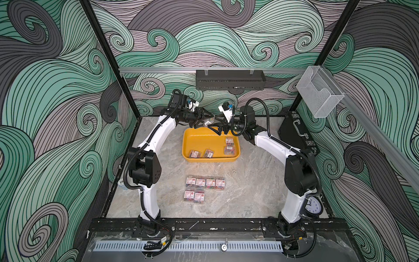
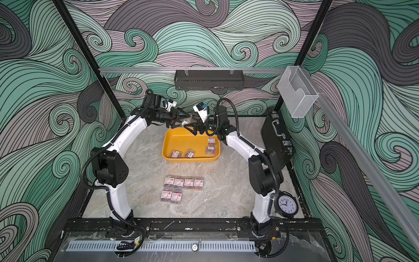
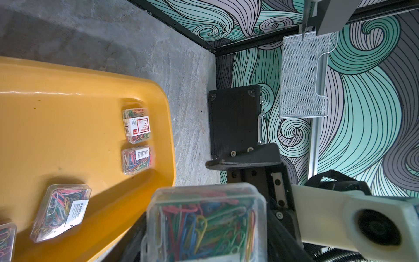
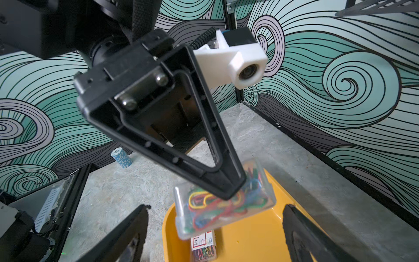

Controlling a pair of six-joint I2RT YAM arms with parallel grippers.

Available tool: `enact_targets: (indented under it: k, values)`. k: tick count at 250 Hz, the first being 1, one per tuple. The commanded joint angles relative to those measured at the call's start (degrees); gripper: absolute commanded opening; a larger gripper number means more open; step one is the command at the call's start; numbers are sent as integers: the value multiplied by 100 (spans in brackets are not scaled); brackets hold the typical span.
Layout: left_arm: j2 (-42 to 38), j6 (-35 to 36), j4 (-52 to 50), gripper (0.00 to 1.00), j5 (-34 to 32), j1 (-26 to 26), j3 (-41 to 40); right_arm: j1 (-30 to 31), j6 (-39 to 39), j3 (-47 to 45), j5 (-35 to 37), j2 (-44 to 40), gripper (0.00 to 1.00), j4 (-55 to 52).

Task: Take the paper clips out of the storage box
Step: Pick up the boxed paper clips from the storage box.

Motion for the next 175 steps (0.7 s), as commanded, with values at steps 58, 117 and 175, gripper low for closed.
enact_targets:
  k: [58, 117, 175]
  values:
    - [-203, 81, 66, 60, 323, -73, 64, -27, 167, 385, -272, 249, 76, 219]
    - [-188, 132, 29, 60, 323, -108, 64, -30, 204, 440, -365, 332, 60, 198]
    - [-163, 152, 20, 60, 319, -108, 88, -30, 213, 488, -407, 351, 52, 105]
